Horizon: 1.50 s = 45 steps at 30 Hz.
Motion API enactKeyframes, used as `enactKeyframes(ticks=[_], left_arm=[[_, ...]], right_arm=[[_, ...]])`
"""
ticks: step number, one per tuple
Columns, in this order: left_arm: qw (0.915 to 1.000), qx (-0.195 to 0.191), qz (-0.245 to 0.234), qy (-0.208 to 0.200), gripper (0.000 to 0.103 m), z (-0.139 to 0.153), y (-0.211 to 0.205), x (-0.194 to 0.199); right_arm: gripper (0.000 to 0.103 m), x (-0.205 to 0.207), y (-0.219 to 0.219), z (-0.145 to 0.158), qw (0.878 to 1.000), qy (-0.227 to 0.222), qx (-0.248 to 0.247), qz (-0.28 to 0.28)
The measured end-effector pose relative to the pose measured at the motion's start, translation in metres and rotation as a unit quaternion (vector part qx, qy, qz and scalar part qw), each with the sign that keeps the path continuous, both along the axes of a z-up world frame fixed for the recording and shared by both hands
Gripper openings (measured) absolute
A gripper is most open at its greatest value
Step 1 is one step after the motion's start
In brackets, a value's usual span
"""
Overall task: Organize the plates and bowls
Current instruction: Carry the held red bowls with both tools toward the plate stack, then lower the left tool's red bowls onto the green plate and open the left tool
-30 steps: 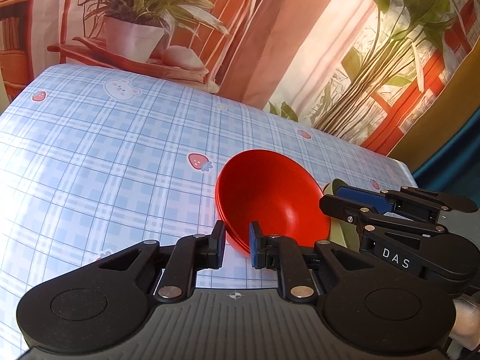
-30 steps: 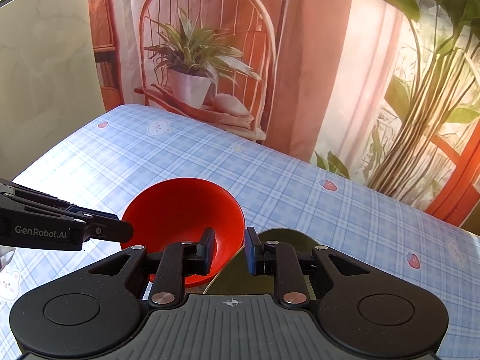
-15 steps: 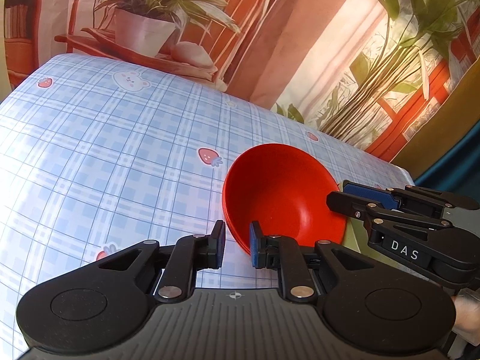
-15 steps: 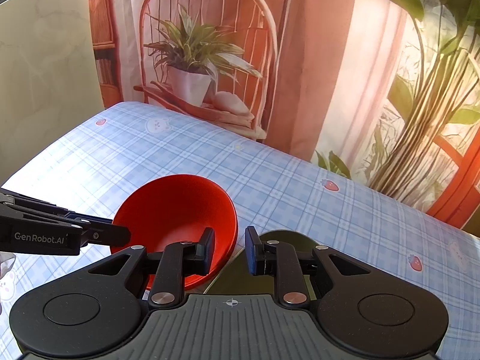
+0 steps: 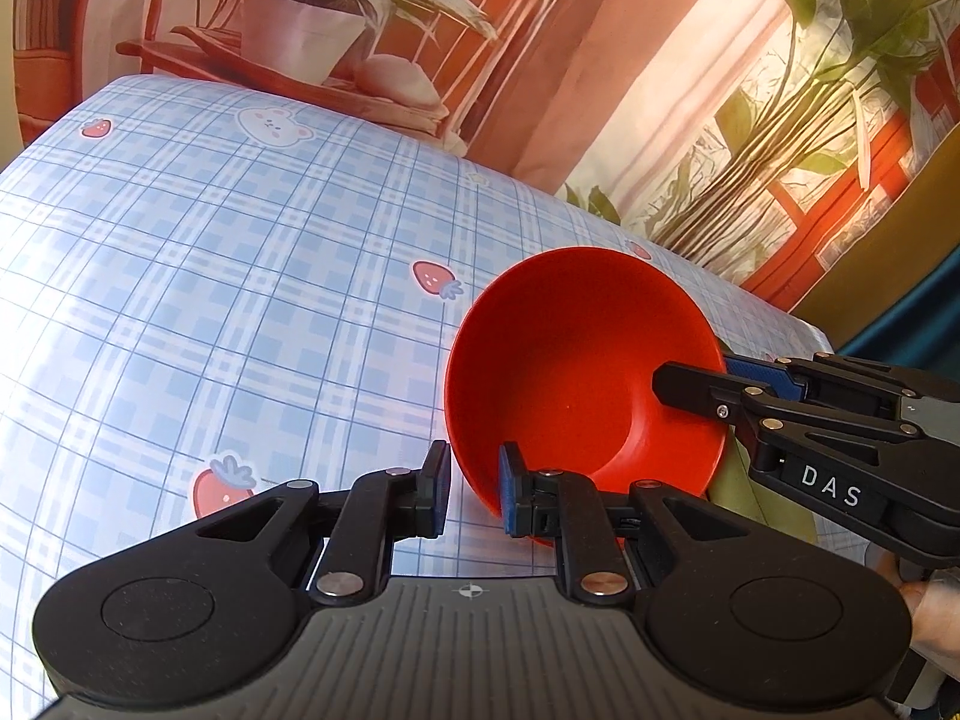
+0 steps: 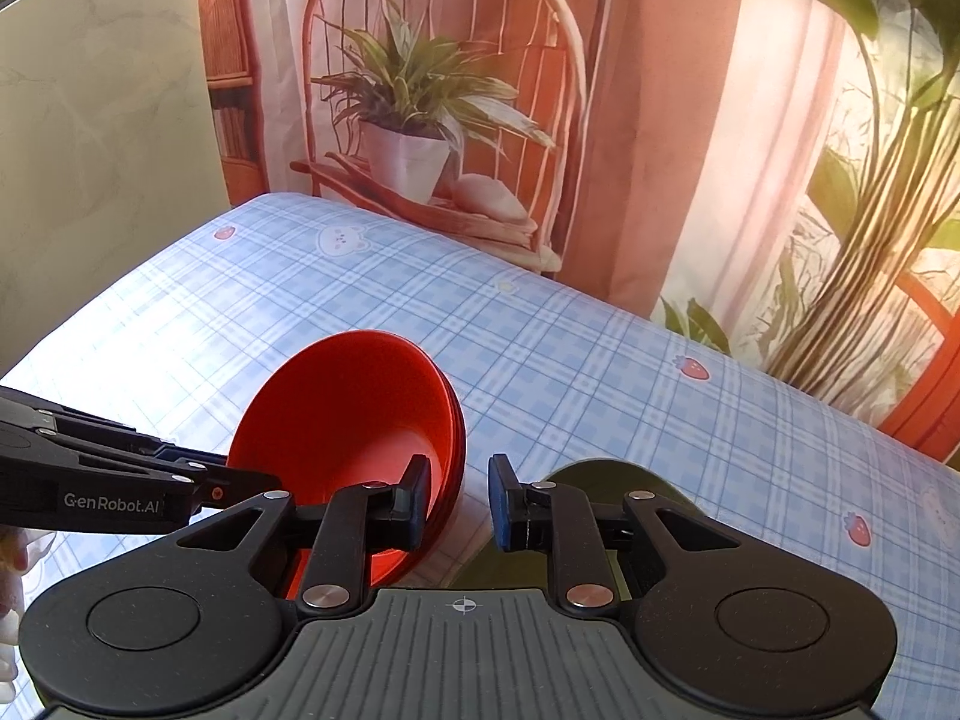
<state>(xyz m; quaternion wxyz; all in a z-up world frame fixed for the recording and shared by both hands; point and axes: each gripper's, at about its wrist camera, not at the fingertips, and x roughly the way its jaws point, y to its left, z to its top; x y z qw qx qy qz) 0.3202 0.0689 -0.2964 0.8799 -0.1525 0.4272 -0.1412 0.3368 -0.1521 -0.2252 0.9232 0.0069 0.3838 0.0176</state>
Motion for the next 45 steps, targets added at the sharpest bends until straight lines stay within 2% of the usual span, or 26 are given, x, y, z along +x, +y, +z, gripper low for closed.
enactKeyframes(ticks=[2,13,25,33,45], left_arm=[[1.0,0.0,0.0,0.002,0.018,-0.001,0.0,0.0],[0.9999,0.005,0.002,-0.013,0.017,0.013,0.004,-0.011],[0.9983,0.023,0.002,-0.053,0.017,0.061,0.003,-0.033],[0.9963,0.036,-0.013,-0.077,0.017,0.087,-0.02,-0.047],[0.9938,0.05,-0.049,-0.086,0.018,0.098,-0.071,-0.051]], right_arm=[[0.009,-0.001,0.002,0.0,1.0,-0.001,0.006,0.007],[0.009,-0.004,0.003,0.002,1.0,-0.01,0.017,0.001],[0.01,-0.022,0.003,0.021,0.998,-0.034,0.043,-0.015],[0.01,-0.045,-0.011,0.043,0.997,-0.059,0.049,-0.03],[0.01,-0.083,-0.055,0.055,0.993,-0.08,0.06,-0.068]])
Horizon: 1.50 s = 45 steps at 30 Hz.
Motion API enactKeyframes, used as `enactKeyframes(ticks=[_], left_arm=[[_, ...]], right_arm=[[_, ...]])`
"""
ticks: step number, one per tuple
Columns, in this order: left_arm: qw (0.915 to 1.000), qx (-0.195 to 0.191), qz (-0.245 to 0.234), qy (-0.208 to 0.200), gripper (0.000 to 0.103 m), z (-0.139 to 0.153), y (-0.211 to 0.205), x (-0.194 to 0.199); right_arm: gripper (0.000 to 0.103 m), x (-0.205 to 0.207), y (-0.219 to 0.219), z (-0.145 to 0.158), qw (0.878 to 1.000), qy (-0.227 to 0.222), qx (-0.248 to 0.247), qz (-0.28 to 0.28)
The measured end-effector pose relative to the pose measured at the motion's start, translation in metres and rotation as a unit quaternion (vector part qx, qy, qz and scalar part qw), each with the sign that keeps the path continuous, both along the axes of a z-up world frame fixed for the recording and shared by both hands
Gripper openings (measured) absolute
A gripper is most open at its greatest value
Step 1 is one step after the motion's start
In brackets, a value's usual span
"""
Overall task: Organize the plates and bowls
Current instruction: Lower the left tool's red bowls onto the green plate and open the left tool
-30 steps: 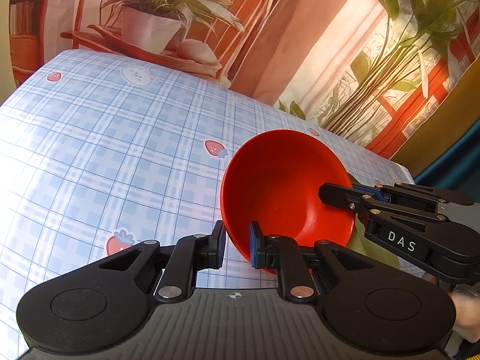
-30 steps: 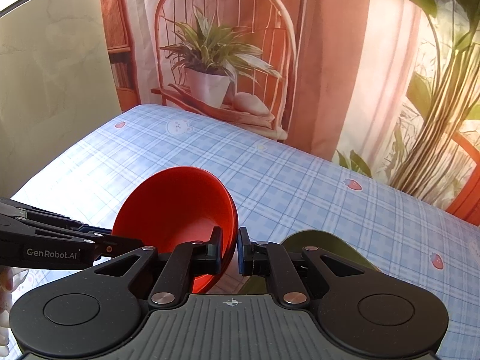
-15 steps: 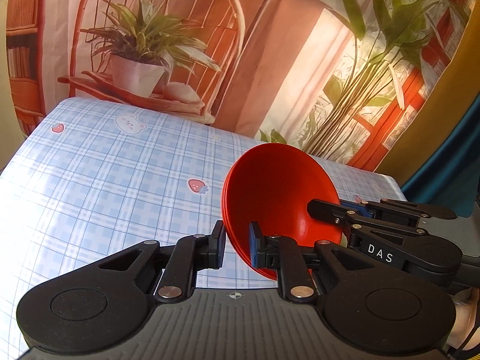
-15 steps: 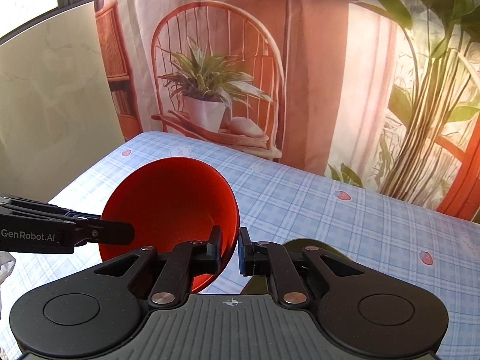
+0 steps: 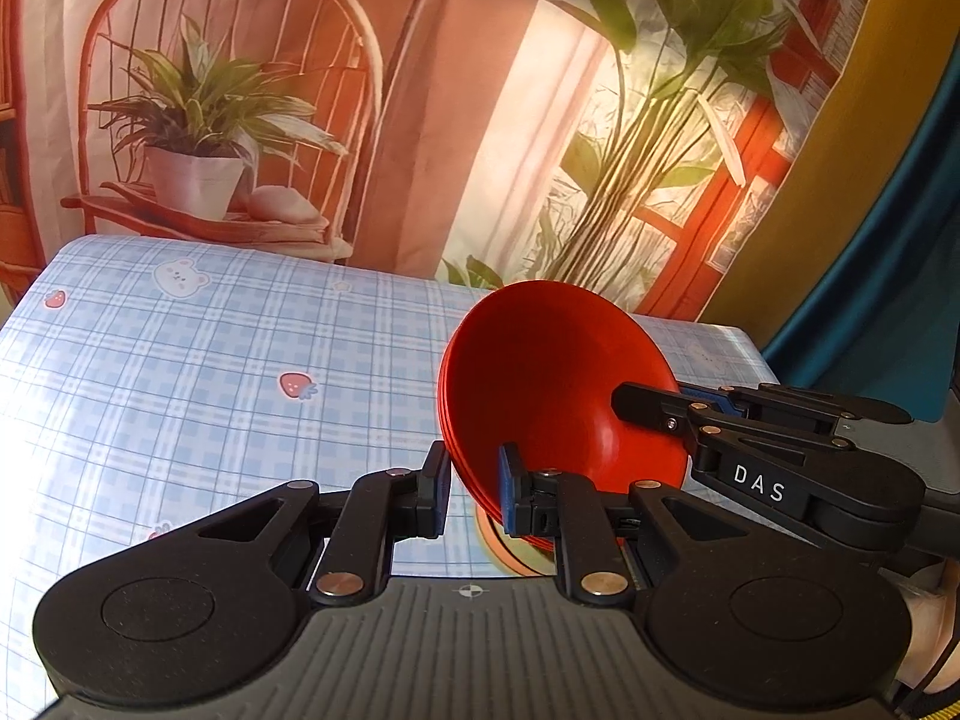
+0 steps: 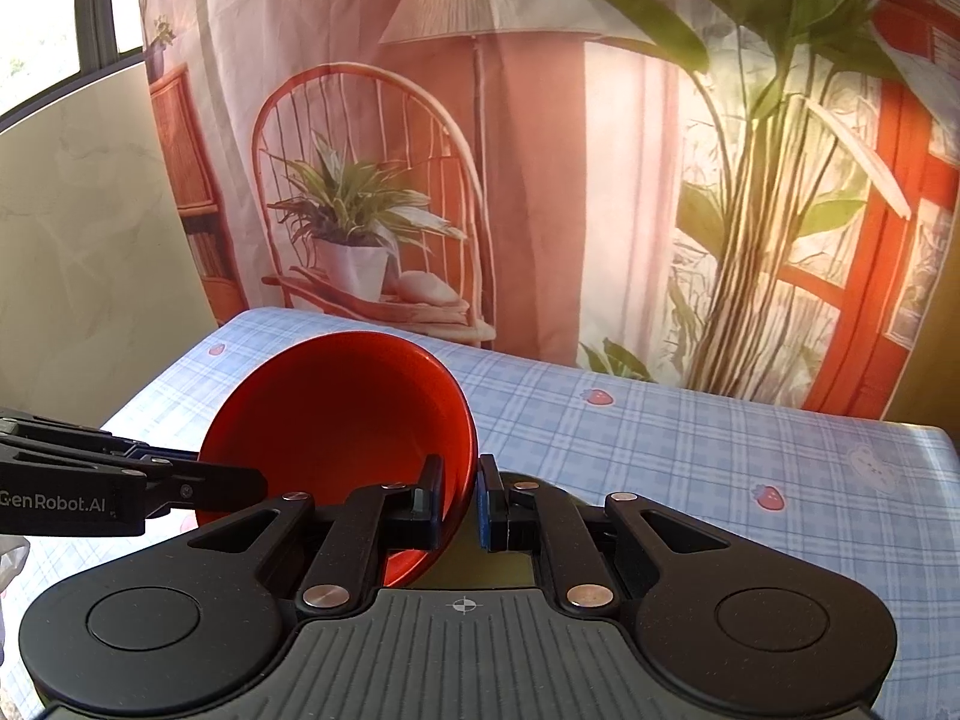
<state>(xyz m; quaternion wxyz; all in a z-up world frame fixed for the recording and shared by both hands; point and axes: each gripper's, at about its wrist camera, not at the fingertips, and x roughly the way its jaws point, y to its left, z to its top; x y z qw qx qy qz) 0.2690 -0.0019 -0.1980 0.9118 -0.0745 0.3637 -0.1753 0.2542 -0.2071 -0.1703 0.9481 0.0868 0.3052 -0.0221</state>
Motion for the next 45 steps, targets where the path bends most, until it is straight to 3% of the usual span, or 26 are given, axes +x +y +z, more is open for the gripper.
enactKeyframes(ticks=[25,36,45], left_arm=[[0.9983,0.036,-0.046,0.011,0.018,-0.006,-0.072,0.031],[0.9954,0.059,-0.062,0.044,0.019,-0.036,-0.079,0.03],[0.9941,0.064,-0.064,0.059,0.019,-0.047,-0.078,0.025]], right_arm=[[0.01,-0.025,-0.081,-0.026,0.997,-0.005,0.041,-0.057],[0.01,-0.031,-0.082,-0.063,0.996,0.031,0.06,-0.058],[0.01,-0.035,-0.074,-0.076,0.996,0.053,0.058,-0.05]])
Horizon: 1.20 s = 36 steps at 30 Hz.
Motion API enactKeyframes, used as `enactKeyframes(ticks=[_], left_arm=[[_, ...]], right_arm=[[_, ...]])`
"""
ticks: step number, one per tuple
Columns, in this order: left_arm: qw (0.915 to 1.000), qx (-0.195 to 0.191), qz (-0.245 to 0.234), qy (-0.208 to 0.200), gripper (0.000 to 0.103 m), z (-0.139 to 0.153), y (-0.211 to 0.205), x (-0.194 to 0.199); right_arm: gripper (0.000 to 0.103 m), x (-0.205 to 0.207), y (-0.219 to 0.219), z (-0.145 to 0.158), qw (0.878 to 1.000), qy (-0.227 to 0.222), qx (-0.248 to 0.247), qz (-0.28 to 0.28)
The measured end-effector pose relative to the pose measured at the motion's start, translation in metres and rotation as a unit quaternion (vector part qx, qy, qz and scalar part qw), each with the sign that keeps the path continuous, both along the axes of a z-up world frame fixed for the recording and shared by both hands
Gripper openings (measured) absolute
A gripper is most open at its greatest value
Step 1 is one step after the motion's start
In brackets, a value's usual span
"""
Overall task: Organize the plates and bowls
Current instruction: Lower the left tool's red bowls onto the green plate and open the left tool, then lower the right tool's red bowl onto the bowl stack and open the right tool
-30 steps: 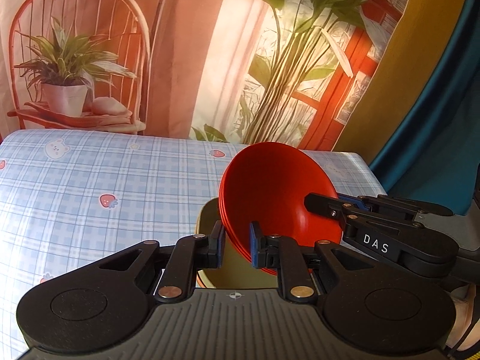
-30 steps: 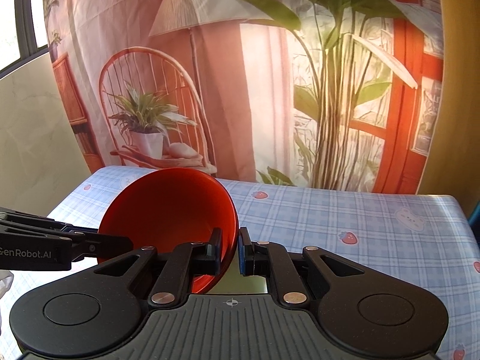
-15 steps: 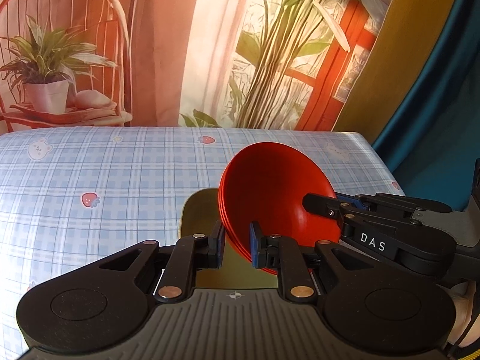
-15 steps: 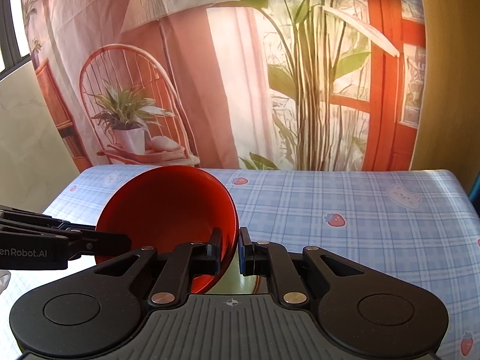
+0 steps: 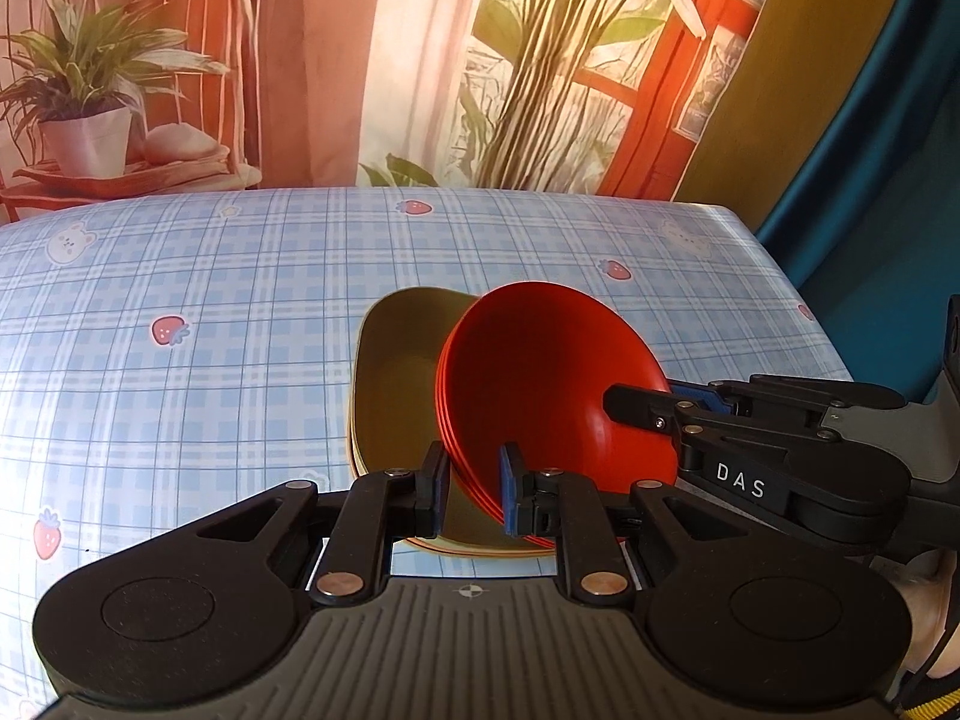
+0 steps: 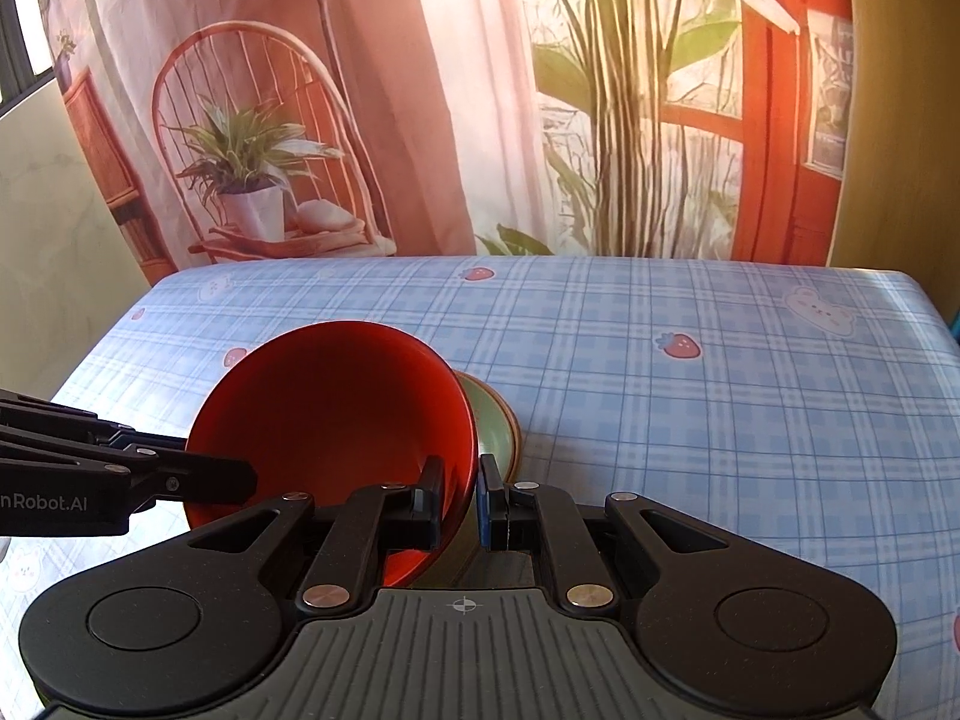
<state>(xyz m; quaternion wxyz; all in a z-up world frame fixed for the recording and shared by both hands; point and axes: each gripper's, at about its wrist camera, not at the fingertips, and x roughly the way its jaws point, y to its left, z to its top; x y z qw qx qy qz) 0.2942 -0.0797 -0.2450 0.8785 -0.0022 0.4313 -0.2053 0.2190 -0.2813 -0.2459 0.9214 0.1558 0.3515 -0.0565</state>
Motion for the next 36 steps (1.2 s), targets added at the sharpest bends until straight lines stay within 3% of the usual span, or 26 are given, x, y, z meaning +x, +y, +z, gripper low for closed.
enactKeyframes(ticks=[9,20,22,27,36], left_arm=[[1.0,-0.001,-0.005,-0.003,0.019,-0.003,-0.002,0.0],[0.9993,0.012,-0.001,-0.034,0.028,0.014,-0.002,-0.012],[0.999,0.013,0.004,-0.041,0.038,0.018,0.0,-0.016],[0.9975,0.02,0.009,-0.067,0.047,0.033,0.003,-0.03],[0.9917,0.023,0.022,-0.125,0.075,0.069,0.012,-0.067]], right_arm=[[0.013,-0.004,0.0,-0.005,1.0,0.007,0.002,-0.005],[0.037,-0.012,-0.006,0.011,1.0,-0.007,-0.009,-0.023],[0.041,-0.016,-0.006,0.015,0.999,-0.01,-0.012,-0.028],[0.053,-0.028,-0.004,0.029,0.999,-0.02,-0.024,-0.039],[0.078,-0.06,0.006,0.063,0.996,-0.046,-0.042,-0.057]])
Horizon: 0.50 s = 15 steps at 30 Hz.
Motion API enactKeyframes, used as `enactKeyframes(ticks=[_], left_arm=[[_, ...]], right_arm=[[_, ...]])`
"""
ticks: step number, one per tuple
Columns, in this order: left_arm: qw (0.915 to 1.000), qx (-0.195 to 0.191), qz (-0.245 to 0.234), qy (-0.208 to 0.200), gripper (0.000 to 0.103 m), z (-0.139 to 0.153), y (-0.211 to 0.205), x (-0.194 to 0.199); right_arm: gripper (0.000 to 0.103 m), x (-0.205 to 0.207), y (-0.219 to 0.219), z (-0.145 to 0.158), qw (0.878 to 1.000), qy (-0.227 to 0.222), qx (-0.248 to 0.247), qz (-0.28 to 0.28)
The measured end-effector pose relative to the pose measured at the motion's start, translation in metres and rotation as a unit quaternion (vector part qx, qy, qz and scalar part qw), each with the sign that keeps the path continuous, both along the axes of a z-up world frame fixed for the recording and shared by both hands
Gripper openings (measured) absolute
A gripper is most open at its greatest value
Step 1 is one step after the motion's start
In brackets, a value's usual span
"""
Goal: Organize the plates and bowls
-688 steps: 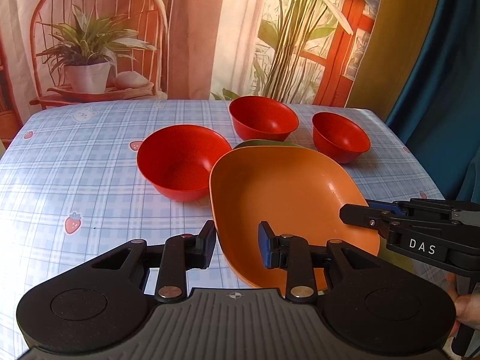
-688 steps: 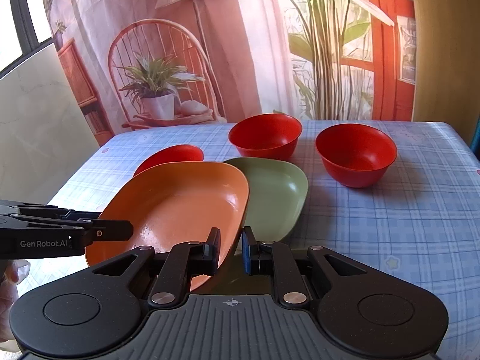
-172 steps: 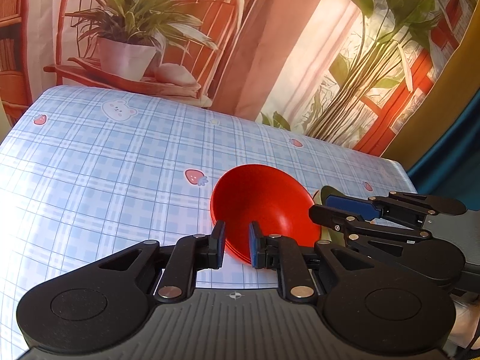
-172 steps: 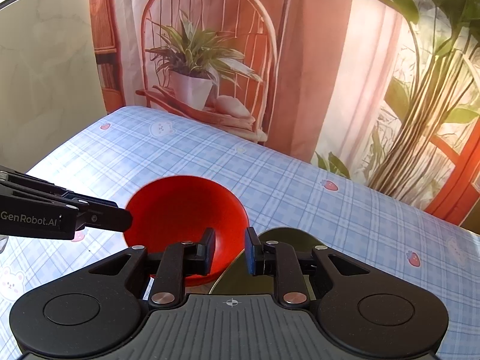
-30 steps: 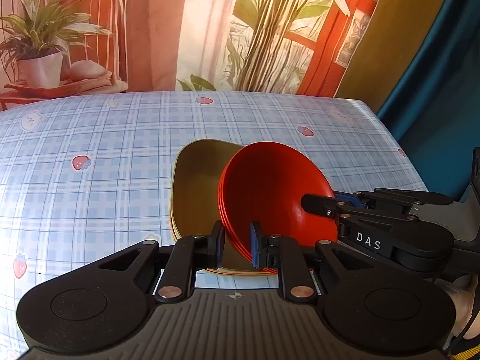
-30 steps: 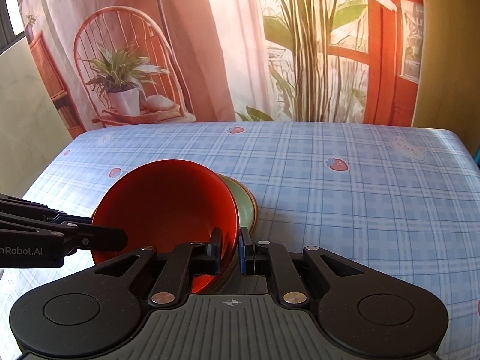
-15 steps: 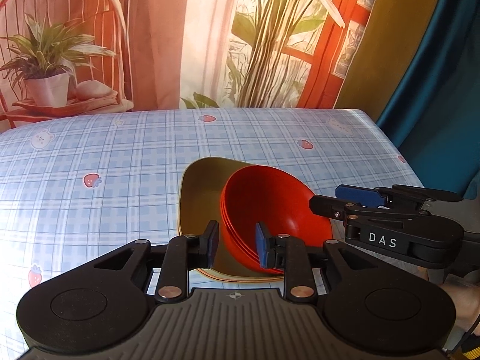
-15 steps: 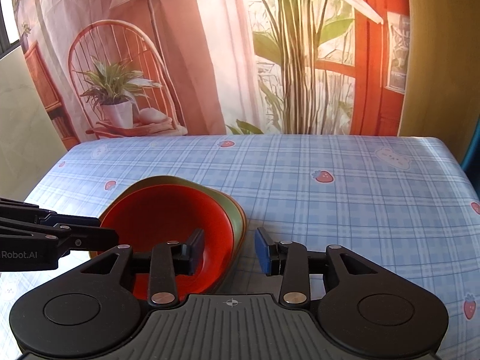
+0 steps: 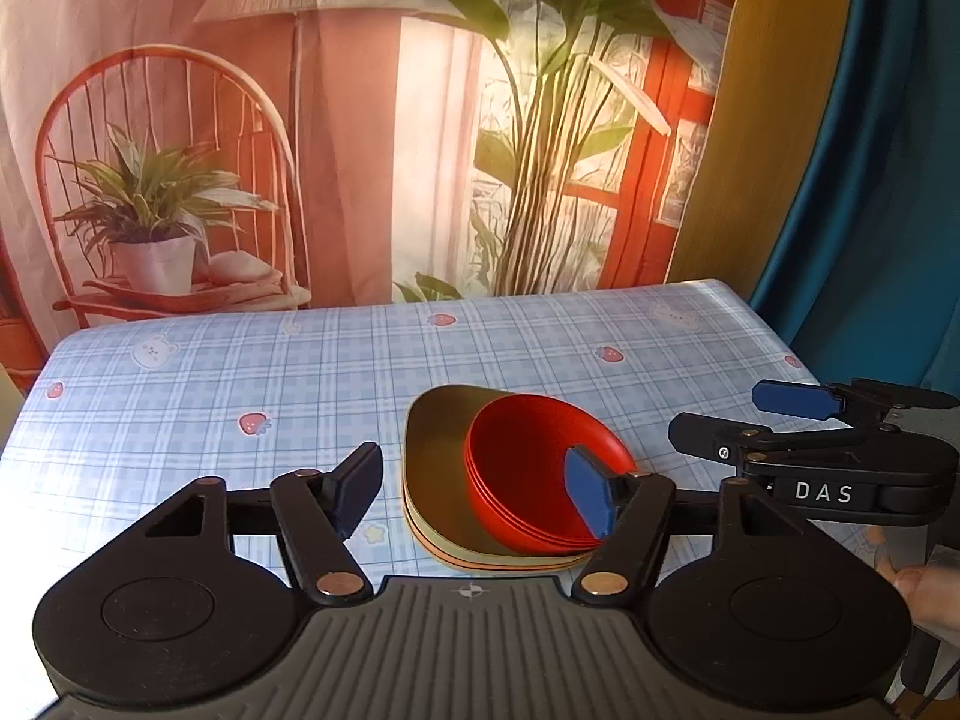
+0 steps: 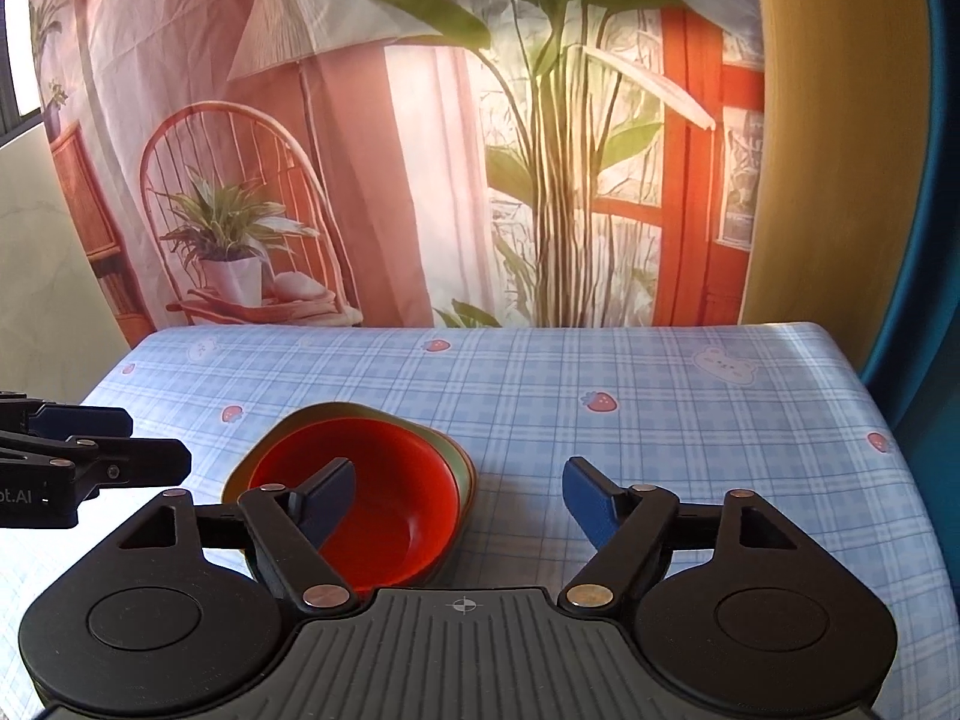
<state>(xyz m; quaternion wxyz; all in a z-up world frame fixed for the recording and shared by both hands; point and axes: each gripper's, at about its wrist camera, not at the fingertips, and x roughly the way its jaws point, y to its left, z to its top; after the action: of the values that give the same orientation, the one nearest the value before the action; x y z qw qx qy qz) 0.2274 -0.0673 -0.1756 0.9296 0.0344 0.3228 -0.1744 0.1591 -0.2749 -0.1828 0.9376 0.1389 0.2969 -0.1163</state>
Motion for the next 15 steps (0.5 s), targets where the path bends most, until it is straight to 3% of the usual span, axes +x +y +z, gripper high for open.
enactKeyframes(ticks=[7,15], left_arm=[[0.9986,0.004,0.006,-0.053,0.1,0.026,0.006,-0.041],[0.9922,0.018,0.05,-0.113,0.103,0.053,0.022,-0.093]], right_arm=[[0.103,-0.034,0.014,0.033,0.999,-0.03,-0.018,-0.01],[0.103,-0.068,0.039,0.062,0.998,-0.058,-0.025,-0.014]])
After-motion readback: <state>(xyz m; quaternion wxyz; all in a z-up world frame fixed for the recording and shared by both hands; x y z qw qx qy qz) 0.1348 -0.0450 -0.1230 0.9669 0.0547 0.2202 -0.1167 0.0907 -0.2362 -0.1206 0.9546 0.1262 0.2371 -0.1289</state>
